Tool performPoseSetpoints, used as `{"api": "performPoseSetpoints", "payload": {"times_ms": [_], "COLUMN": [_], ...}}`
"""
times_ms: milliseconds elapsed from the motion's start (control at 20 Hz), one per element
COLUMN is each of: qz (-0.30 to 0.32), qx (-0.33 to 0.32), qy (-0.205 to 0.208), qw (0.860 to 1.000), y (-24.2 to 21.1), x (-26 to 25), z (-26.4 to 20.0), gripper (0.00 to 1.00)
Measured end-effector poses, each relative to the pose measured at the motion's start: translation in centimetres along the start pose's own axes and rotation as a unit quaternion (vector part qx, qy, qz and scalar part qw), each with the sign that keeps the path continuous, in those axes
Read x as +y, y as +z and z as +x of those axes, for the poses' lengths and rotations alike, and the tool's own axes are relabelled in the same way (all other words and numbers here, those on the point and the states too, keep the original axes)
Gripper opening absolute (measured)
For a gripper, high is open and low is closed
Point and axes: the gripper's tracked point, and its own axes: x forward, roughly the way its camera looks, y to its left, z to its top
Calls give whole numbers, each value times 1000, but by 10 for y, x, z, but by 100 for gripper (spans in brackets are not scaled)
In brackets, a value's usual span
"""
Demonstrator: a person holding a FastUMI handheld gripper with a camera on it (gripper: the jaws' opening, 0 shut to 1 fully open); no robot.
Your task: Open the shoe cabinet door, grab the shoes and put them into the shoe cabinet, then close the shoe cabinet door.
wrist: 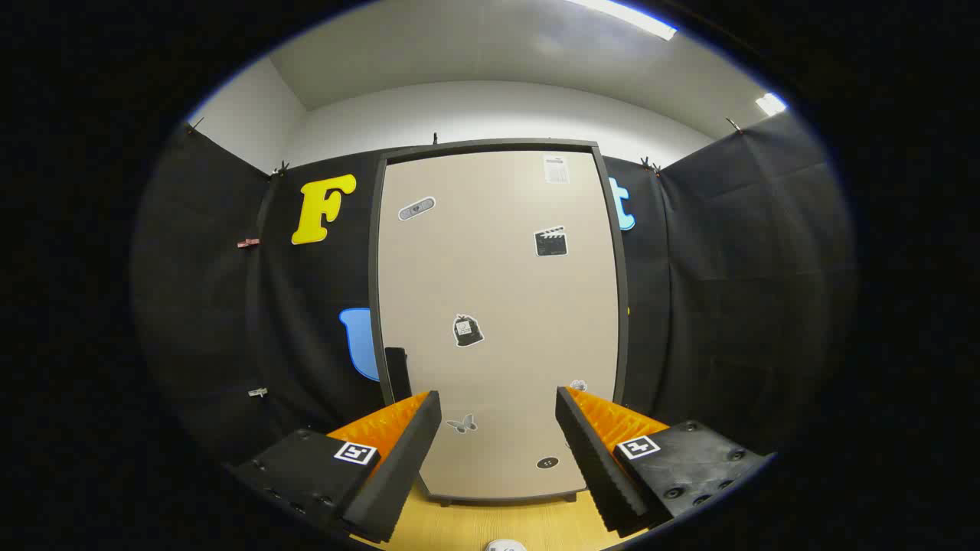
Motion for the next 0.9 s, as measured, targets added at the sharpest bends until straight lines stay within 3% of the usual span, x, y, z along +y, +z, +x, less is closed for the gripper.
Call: {"api": "performPoseSetpoints", "payload": {"times_ms": [900], "qz": [-7], "qx": [3], "qy": [8], "qw": [1000], "y": [-4], "x": [23], "z": [8], "gripper": [98]}}
